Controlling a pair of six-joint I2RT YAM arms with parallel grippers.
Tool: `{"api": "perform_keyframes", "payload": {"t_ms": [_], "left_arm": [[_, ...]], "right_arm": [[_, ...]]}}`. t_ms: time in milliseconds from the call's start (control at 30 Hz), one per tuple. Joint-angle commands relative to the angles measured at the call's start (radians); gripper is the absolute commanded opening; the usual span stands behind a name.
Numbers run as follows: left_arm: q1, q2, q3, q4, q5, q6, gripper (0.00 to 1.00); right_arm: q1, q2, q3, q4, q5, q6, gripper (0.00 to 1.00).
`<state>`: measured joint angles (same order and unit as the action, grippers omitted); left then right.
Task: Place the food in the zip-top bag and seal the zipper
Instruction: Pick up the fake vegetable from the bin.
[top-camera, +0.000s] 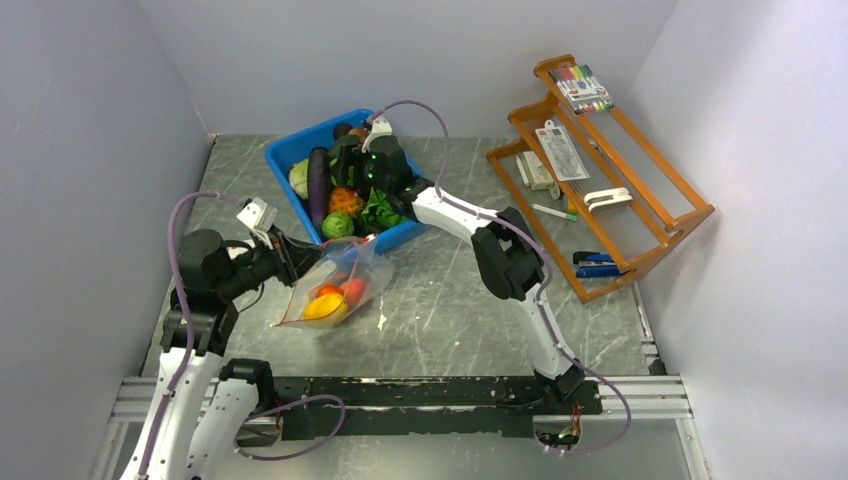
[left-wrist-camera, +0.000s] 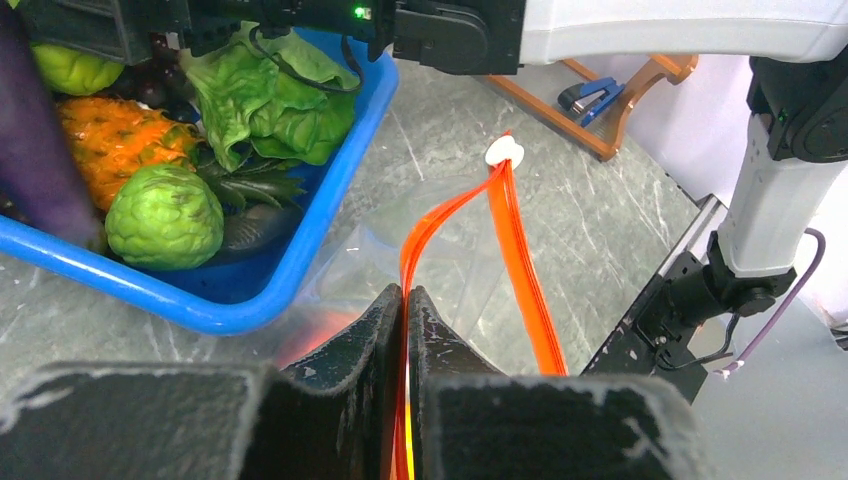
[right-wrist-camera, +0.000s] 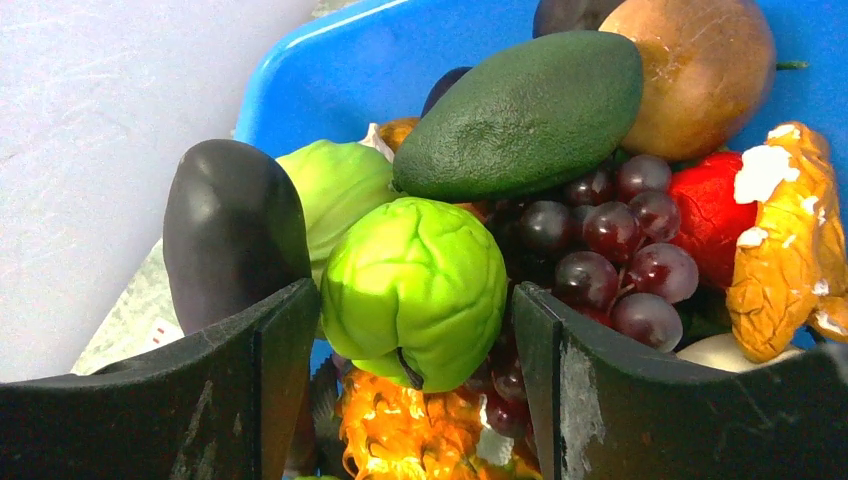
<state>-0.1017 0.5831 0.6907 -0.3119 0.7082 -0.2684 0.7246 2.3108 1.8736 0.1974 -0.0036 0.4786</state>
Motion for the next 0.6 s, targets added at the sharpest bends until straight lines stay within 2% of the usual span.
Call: {"api": "perform_keyframes", "payload": {"t_ms": [0,233,567], "left_arm": [[0.005,-0.011,0.012,0.017,0.028,0.014,0.07],[0.005,-0.012,0.012,0.021,0.031,0.012,0.07],[0.006,-0.015,0.012,0.019,0.023,0.012,0.07]], "right_arm": [[-0.006,0.031,0.039,0.024,0.011,0.001,0.71],[-0.007,0.043,0.023,0.046,0.014,-0.018,0.71],[-0.006,0.006,-0.031,0.107,0.002,-0.065,0.51]]}}
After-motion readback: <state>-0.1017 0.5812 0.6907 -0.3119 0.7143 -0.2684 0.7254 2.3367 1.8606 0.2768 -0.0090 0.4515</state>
